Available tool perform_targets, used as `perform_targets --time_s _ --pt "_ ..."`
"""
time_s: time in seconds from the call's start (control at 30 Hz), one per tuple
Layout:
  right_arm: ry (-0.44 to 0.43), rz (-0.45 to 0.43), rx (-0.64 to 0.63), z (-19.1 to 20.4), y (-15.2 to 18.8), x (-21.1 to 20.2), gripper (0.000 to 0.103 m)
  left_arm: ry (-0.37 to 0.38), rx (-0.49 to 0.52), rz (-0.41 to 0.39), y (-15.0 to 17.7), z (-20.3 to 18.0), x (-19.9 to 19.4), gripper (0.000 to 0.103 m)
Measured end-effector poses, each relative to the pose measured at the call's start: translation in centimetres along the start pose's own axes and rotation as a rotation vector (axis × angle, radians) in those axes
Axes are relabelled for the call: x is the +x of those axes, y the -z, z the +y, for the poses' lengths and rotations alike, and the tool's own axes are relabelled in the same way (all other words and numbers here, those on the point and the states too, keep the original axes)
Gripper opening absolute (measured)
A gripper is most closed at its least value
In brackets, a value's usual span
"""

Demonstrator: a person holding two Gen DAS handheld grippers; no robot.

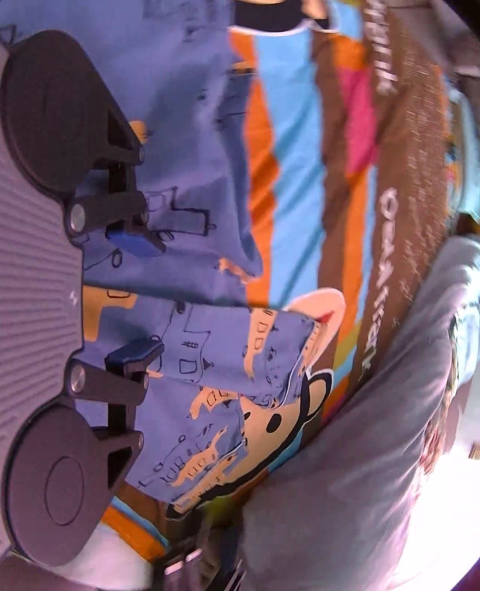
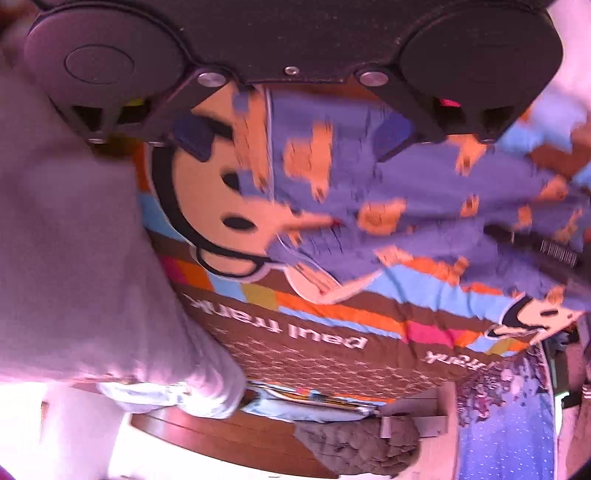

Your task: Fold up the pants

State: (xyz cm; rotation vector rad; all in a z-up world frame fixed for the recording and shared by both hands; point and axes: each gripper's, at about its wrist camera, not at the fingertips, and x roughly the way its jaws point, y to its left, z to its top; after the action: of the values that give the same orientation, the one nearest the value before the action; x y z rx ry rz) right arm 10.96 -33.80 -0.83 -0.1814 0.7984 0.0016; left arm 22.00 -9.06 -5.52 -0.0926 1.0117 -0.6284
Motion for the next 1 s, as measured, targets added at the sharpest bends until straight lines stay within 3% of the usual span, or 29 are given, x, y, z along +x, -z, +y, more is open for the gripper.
perform_targets --time_s 0.2,0.33,0.4,0.47,0.57,0.63,0.67,0.83,1.0 --pt "-0.154 0.025 0.061 0.8 -8.3 8.7 0.058 0.023 -0.056 0.0 -0.1 0.5 0.4 0.054" --pt "-0.234 0.101 0.196 2.1 -12.7 14.8 0.05 0.008 -0.025 0.019 -0.2 -0.3 0.6 0.039" --pt "-0.198 0.142 0.229 2.9 -14.5 17.4 0.054 -0.008 -0.008 0.028 -0.4 -0.6 0.7 0.031" --pt "-0.106 0.182 0.195 4.1 -15.4 19.6 0.057 -0.018 0.005 0.033 -0.4 -0.9 0.7 0.026" --pt "-0.025 0.285 0.112 5.9 -15.0 22.8 0.046 -0.024 0.02 0.03 -0.4 -1.2 0.8 0.013" --pt "-0.025 0.261 0.129 6.0 -14.7 22.9 0.028 -0.032 0.031 0.022 -0.2 -1.5 0.6 0.007" --pt "-0.035 0.244 0.129 6.0 -14.8 22.7 0.003 -0.038 0.04 0.015 -0.2 -1.7 0.5 0.005" --pt "-0.059 0.129 0.191 4.0 -14.2 19.7 0.0 -0.074 0.096 -0.023 -0.1 -3.0 -0.7 0.002" --pt "-0.054 -0.048 0.261 0.1 -12.4 11.4 0.0 -0.084 0.257 -0.061 0.1 -5.5 -2.8 0.001"
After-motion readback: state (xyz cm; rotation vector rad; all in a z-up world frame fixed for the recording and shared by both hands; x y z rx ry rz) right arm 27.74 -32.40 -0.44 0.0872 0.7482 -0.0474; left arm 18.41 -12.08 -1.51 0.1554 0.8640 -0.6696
